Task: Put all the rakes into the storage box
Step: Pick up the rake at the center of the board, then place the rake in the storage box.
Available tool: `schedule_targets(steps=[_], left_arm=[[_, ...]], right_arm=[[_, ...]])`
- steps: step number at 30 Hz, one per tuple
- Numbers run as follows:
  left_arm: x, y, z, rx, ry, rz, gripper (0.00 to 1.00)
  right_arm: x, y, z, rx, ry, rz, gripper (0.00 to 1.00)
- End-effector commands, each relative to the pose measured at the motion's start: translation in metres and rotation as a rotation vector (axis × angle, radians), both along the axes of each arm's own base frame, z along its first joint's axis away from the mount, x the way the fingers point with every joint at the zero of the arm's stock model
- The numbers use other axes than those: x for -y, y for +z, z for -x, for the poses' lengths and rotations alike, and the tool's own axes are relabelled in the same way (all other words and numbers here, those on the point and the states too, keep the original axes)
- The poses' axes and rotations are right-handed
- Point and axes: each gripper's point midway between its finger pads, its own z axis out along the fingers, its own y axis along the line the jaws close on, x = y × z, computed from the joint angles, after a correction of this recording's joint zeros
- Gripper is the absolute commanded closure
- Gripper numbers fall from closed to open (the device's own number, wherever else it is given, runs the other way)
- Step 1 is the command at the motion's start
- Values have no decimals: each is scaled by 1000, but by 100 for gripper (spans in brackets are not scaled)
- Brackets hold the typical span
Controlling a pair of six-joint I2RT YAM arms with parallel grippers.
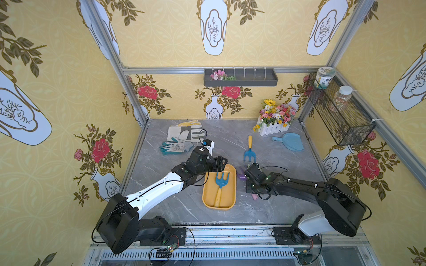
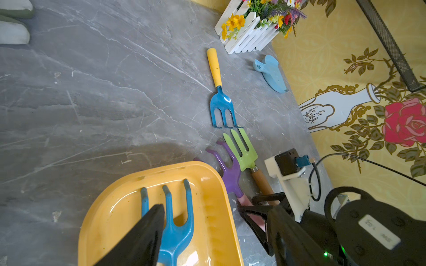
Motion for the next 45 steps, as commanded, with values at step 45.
schedule_targets(steps=[45], left_arm=[[19,13,5,-5,-140,223,12]], right_arm=[[-124,148,-34,312,326,-521,88]])
